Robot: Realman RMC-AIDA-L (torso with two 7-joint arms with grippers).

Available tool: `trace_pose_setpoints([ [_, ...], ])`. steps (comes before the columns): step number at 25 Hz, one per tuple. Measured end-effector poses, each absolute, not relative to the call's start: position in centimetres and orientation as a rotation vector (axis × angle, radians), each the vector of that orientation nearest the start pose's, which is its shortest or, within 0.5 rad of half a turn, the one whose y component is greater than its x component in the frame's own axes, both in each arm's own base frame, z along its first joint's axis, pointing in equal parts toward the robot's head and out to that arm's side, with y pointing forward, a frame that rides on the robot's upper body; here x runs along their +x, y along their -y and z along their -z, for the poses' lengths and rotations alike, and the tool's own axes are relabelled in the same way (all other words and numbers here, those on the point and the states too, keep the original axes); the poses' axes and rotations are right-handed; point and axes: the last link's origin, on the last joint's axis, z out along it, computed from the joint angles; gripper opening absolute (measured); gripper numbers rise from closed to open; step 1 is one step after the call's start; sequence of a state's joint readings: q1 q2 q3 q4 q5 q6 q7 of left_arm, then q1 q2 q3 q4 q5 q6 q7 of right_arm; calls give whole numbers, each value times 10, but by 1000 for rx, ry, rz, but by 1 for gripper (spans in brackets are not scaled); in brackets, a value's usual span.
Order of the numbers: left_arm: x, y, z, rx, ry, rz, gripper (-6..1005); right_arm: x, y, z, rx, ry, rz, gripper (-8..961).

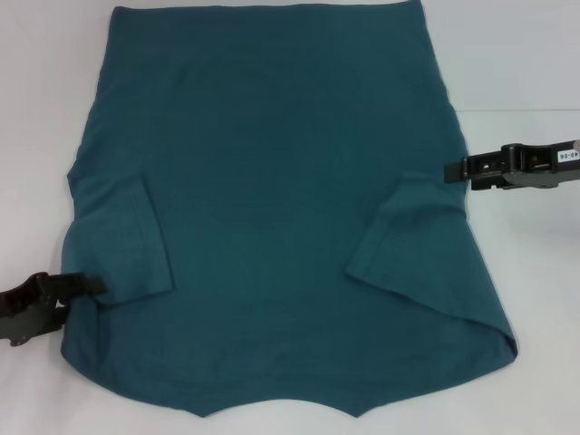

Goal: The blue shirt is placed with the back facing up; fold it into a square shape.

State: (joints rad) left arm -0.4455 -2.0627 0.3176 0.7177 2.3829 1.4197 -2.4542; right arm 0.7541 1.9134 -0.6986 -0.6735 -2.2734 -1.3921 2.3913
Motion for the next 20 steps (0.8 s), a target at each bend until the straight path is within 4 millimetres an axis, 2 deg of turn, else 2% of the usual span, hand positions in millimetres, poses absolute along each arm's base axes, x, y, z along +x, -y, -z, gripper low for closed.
trace_pose_setpoints([
  [12, -362, -302, -42, 2147, -2611, -830, 336, 254, -404, -68, -2342, -1610, -368, 669],
  [20, -350, -306, -53, 2188, -2493, -946, 45, 275, -382, -87, -2382, -1670, -262, 669],
])
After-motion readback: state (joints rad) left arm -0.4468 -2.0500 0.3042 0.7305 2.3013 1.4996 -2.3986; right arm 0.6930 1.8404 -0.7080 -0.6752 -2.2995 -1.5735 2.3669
